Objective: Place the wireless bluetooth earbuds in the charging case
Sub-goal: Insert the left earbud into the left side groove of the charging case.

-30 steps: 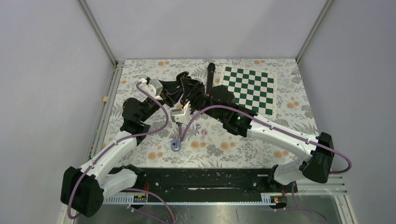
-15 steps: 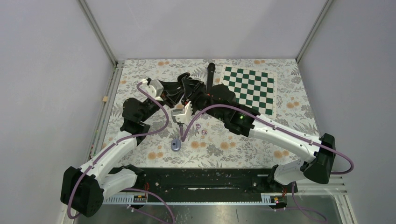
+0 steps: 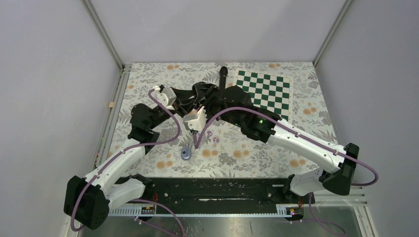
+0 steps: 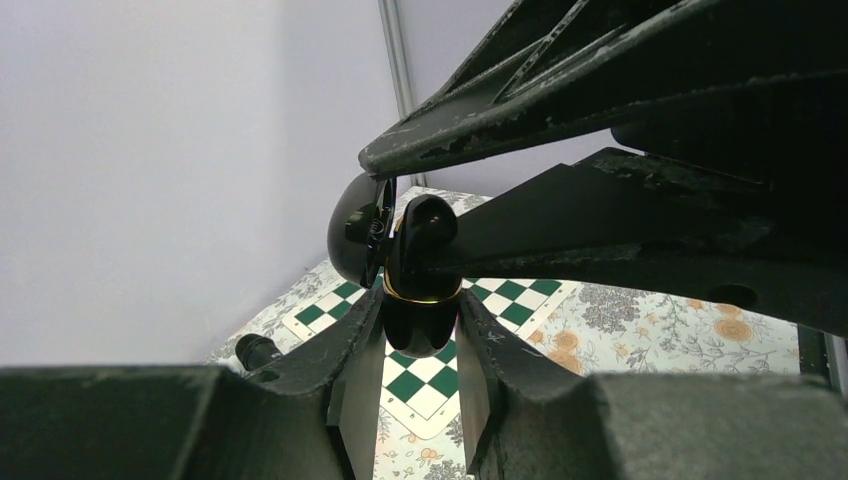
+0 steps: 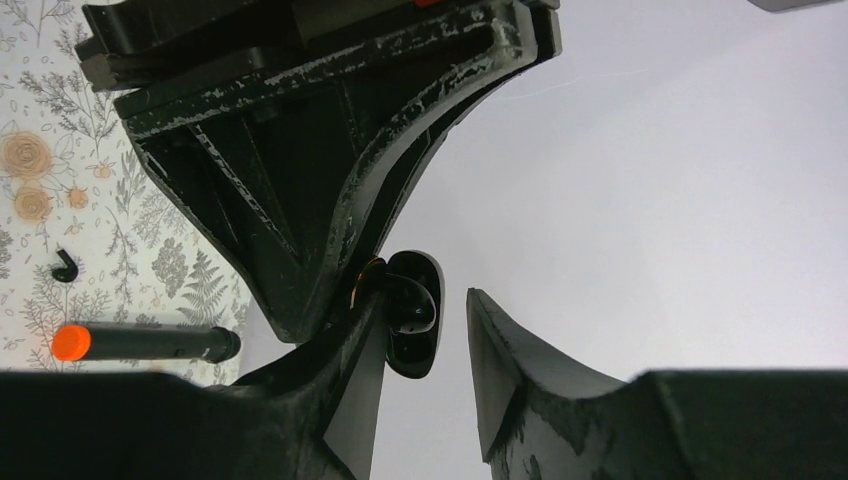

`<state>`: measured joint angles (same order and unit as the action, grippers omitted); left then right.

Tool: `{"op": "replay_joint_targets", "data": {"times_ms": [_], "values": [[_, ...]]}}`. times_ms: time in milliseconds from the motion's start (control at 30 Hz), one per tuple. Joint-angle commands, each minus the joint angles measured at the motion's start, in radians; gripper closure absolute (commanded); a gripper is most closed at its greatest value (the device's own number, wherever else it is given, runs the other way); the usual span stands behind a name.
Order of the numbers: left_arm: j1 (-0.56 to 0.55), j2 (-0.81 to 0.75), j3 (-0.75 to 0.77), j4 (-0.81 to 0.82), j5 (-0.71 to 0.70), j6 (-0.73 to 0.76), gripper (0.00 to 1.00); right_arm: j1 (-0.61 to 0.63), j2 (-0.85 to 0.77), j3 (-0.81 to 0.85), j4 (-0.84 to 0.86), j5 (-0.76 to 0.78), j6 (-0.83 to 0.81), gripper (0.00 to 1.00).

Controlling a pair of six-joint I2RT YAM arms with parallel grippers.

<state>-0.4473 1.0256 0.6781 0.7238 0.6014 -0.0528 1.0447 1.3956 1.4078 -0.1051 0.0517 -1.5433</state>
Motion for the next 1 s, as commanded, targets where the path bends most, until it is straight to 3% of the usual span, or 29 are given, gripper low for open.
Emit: {"op": "replay_joint_targets", "data": {"times_ms": [0, 467, 800, 967], "values": [[-0.015, -0.022, 0.024, 0.118, 0.065, 0.018, 1.00, 0.005, -0.001, 0.026, -0.077, -0.018, 0.038, 0.57], [-0.006, -0.018, 0.018, 0.127, 0.030, -0.037, 1.00, 0.005, -0.017, 0.061, -0.153, -0.047, 0.074, 0.55], [-0.007, -0.021, 0.030, 0.121, 0.072, -0.180, 1.00, -0.001, -0.064, -0.028, 0.001, -0.019, 0.169, 0.56], [-0.008, -0.028, 0.015, 0.124, 0.051, -0.209, 1.00, -0.001, -0.079, -0.032, -0.007, -0.027, 0.195, 0.56]]}}
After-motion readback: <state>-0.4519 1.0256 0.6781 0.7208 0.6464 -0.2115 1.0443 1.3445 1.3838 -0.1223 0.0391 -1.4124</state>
